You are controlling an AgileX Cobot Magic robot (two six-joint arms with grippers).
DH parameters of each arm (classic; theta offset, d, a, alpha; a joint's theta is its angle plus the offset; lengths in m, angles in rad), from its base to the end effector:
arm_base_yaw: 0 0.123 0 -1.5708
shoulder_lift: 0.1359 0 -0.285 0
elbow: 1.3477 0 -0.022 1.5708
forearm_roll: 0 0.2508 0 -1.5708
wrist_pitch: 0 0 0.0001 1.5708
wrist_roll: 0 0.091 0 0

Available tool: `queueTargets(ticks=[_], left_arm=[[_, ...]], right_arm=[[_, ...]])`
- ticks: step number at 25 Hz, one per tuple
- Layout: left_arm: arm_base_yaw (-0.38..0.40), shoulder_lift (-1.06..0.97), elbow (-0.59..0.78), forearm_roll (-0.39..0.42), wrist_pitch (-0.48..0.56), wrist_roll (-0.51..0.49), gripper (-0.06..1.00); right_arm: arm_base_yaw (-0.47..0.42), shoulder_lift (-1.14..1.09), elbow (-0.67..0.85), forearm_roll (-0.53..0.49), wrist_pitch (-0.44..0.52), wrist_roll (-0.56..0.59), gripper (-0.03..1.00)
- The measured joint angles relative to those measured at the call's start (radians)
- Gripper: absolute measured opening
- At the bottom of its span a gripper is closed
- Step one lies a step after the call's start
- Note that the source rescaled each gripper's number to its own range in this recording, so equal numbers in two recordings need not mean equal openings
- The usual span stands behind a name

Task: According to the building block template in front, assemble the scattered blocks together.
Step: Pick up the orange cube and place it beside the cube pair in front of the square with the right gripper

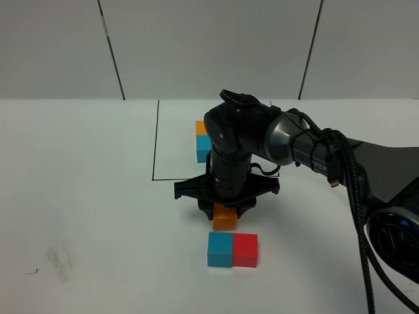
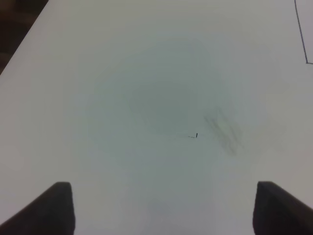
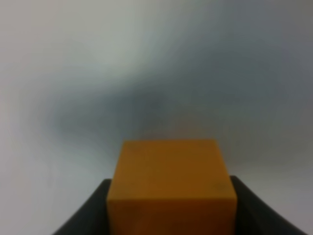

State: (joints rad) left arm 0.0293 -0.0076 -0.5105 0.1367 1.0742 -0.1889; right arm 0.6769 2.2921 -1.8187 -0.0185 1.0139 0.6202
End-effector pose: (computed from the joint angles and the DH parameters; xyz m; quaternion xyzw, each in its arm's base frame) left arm -0.0085 0.0107 0.2797 -0.0962 0.8446 0.0263 0.5260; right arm 0.3684 0.2942 0.1458 -0.0324 0.9958 0.0449 0.0729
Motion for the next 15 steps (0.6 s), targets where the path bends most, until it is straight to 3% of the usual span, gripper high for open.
queueTargets(ticks=[15], left_arm=[[0.000,0.000,0.000,0.000,0.000,0.000,0.82]], right_arm=[[0.007,0.010,0.050,0.001,-0.025,0.010,0.00]])
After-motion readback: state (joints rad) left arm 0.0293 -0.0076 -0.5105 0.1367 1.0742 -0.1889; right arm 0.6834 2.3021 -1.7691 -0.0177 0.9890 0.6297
